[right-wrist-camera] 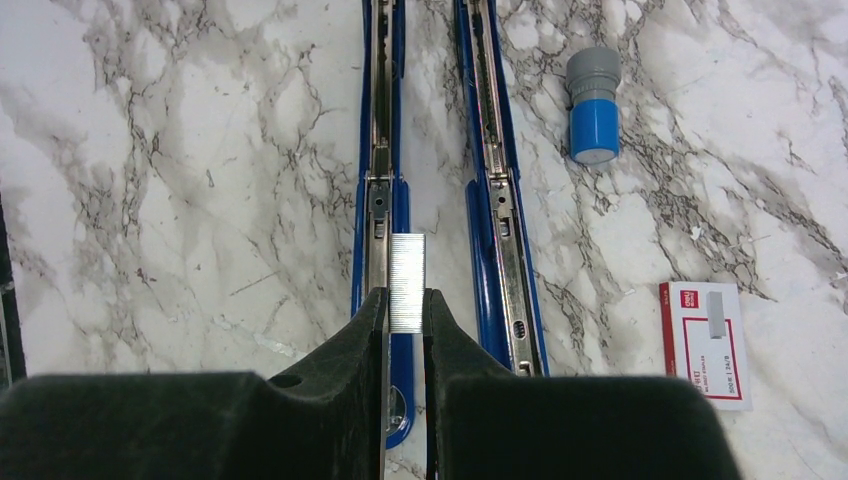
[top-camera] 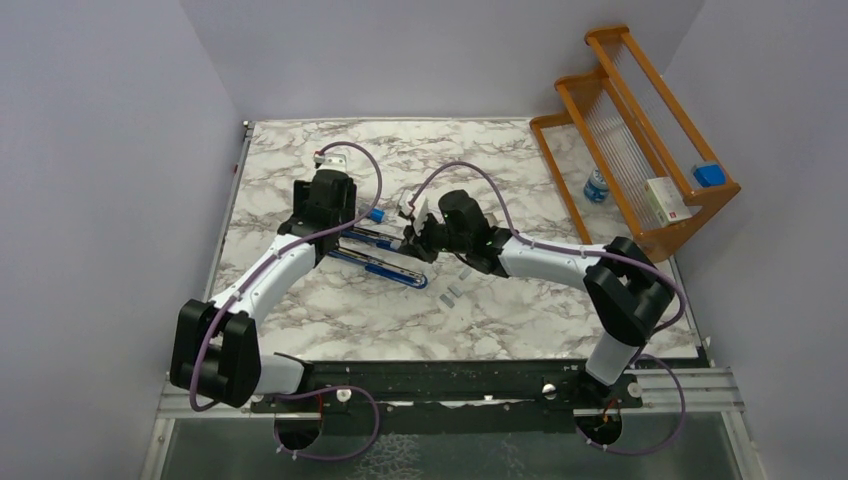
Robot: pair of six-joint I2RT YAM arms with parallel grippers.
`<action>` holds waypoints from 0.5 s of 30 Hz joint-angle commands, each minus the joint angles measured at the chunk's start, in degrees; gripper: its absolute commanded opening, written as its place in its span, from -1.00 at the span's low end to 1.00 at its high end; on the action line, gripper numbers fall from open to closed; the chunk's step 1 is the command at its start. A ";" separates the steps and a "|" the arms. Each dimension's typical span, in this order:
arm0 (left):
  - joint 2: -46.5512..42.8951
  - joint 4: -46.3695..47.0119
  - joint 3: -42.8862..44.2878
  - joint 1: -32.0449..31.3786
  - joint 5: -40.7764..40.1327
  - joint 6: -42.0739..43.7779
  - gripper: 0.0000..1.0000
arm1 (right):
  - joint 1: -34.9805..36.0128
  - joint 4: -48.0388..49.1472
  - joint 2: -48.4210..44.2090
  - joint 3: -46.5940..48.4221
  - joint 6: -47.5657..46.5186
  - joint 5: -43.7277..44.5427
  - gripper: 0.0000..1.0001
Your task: Load the staples into the stapler
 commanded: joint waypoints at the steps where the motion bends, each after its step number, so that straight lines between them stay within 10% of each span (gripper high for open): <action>1: 0.70 1.61 -0.48 1.59 0.38 0.13 0.55 | 0.31 -6.29 1.73 2.63 -0.41 -2.12 -0.98; 15: 3.66 2.40 -0.97 3.82 4.33 -0.77 0.55 | 0.93 -4.77 4.28 1.85 4.40 -1.80 -0.98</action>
